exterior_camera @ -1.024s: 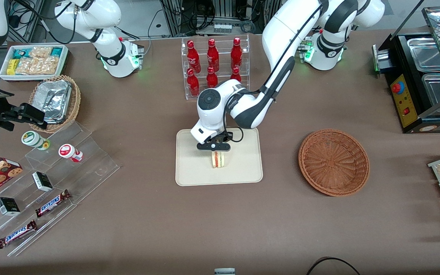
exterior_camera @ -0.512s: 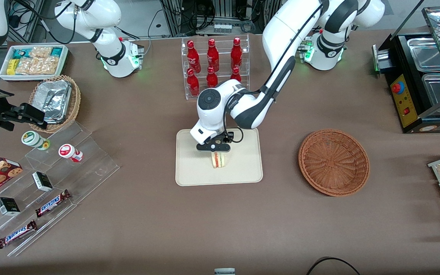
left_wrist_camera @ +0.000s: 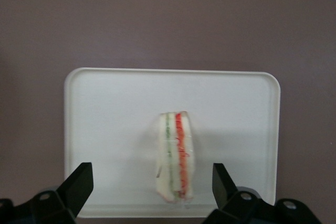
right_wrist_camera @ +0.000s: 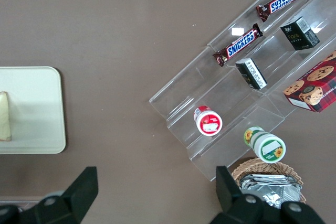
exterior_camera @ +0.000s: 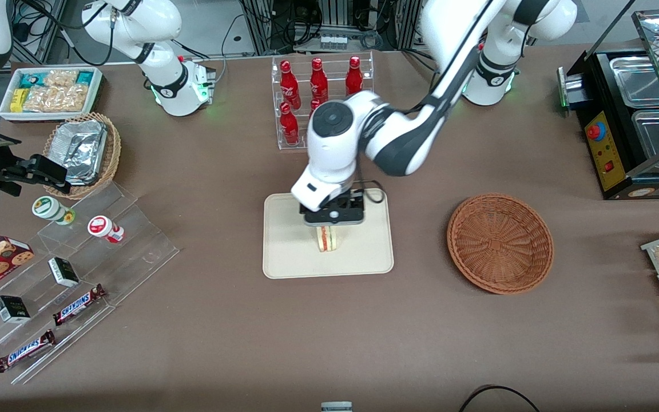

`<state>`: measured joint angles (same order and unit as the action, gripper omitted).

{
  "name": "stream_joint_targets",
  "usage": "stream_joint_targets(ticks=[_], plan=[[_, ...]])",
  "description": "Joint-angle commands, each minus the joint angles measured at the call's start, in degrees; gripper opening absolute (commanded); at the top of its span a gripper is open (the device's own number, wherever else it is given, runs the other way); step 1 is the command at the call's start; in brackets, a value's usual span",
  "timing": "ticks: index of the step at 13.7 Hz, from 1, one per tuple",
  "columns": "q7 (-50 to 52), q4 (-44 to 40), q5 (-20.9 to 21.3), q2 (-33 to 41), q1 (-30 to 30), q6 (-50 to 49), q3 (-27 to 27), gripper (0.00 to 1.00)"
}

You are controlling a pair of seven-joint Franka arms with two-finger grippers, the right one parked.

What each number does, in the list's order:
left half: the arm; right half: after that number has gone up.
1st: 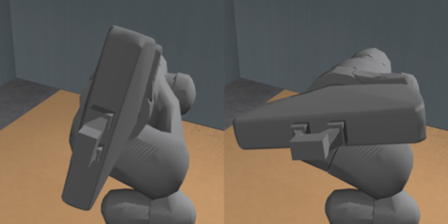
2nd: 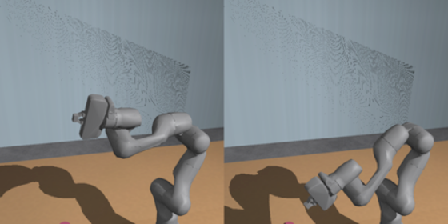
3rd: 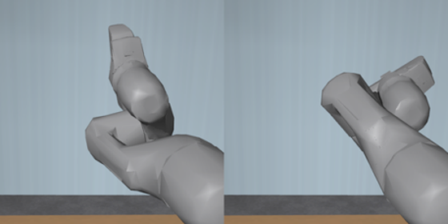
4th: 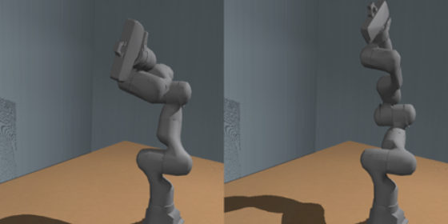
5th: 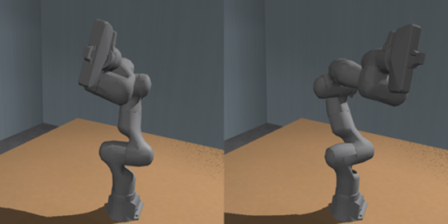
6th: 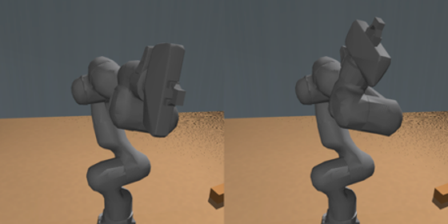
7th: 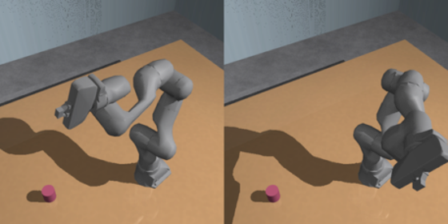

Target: Place sandwich from basket to tray

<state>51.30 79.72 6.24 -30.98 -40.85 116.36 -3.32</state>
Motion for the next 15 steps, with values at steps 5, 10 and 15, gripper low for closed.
stream_joint_targets(ticks=[5, 10, 15], plan=[[-10.84, 5.27, 0.18, 14.0, 11.04, -12.63, 0.95, 1.0], [-26.48, 7.03, -1.04, 20.16, 20.7, -19.4, 0.95, 1.0], [-41.26, 11.93, -4.39, 27.01, 30.37, -23.02, 0.95, 1.0]])
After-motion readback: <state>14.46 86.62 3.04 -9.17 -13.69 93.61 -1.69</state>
